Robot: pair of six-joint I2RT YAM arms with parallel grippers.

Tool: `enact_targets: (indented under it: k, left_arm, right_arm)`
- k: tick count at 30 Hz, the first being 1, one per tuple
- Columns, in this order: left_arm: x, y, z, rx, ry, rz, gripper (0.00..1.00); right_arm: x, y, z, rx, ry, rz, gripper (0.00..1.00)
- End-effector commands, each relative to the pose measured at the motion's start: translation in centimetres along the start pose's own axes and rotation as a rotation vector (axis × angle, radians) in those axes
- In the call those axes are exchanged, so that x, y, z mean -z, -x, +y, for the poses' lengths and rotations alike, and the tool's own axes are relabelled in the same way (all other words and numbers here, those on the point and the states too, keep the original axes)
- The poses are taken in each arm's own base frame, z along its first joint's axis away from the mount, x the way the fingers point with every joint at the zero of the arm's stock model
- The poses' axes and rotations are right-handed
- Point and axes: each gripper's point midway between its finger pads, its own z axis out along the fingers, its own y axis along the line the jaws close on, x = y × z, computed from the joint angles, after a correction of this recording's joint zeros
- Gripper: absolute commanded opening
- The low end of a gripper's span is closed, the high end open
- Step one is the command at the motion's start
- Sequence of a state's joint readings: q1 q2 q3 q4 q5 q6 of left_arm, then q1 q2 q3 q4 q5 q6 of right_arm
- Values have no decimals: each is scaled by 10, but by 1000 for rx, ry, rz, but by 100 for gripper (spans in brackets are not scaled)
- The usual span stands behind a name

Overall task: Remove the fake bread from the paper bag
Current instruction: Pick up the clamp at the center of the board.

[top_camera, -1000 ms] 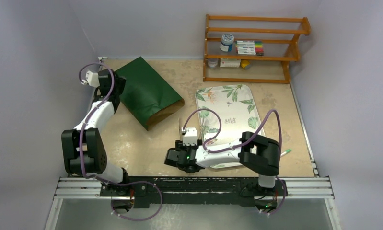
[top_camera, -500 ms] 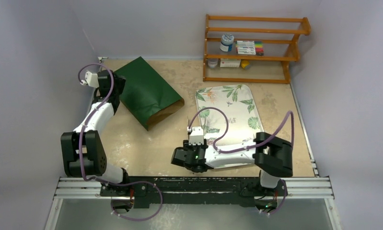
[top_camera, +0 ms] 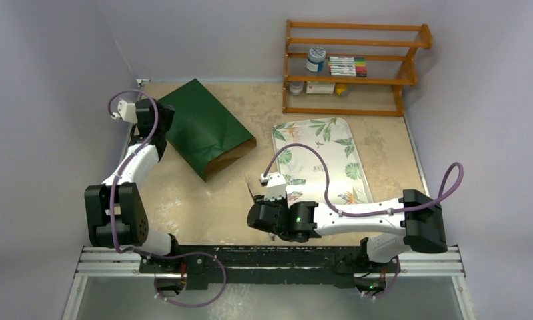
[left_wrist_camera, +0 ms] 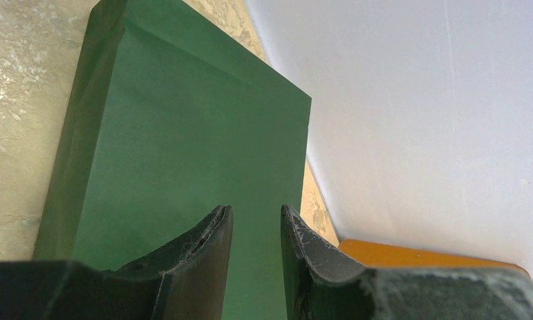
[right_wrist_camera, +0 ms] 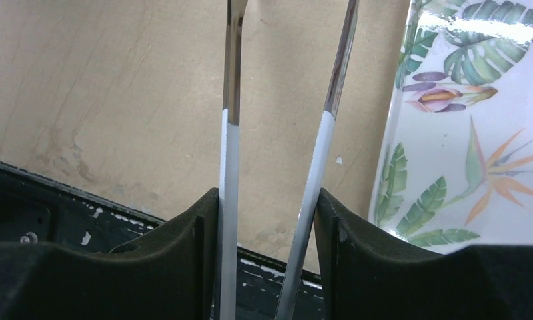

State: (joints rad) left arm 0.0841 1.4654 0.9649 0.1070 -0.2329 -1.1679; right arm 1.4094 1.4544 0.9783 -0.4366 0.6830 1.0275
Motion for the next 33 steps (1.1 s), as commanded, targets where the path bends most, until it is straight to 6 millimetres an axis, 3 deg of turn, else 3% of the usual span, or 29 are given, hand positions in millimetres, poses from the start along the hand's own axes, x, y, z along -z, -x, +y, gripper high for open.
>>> enact_targets:
  k: [1, 5, 10, 13, 16, 21, 25, 28, 33]
  left_arm:
    - [6, 15, -16, 39, -68, -51, 32]
    - [5, 15, -16, 38, -65, -55, 32]
    - [3, 15, -16, 37, -62, -55, 32]
    - [1, 12, -10, 41, -53, -51, 32]
    - [1, 9, -4, 49, -47, -50, 32]
    - [0, 6, 5, 40, -33, -48, 32]
    - [0, 5, 7, 28, -27, -48, 31]
    - [1, 5, 7, 24, -28, -47, 32]
    - [1, 5, 8, 28, -30, -45, 31]
  right_arm:
    - [8, 6, 1, 45, 21, -13, 9]
    - [11, 10, 5, 44, 36, -27, 6]
    - [4, -2, 15, 76, 77, 7, 41]
    - [-16, -22, 14, 114, 32, 41, 49]
    - [-37, -55, 2, 154, -25, 101, 50]
    - [-67, -72, 2, 210, -64, 110, 53]
    - [-90, -56, 16, 221, -49, 74, 53]
    - [-103, -48, 11, 233, -69, 68, 56]
    - [-112, -53, 0, 258, -105, 77, 66]
